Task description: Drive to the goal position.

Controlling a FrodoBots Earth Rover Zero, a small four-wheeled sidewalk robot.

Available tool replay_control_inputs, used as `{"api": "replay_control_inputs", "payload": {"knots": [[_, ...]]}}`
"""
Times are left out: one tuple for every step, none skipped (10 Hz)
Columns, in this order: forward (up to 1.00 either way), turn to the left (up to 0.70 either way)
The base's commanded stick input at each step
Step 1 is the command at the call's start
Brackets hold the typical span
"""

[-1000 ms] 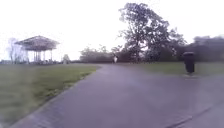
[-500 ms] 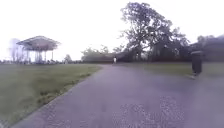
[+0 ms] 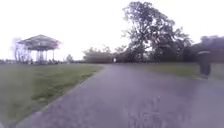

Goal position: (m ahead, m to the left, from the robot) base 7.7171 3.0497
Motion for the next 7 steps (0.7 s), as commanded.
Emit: {"api": "replay_control_inputs", "payload": {"knots": [[0.70,0.00],[0.70,0.00],[0.70,0.00],[0.70,-0.35],[0.70,-0.35],[0.70,-0.35],[0.70,-0.35]]}}
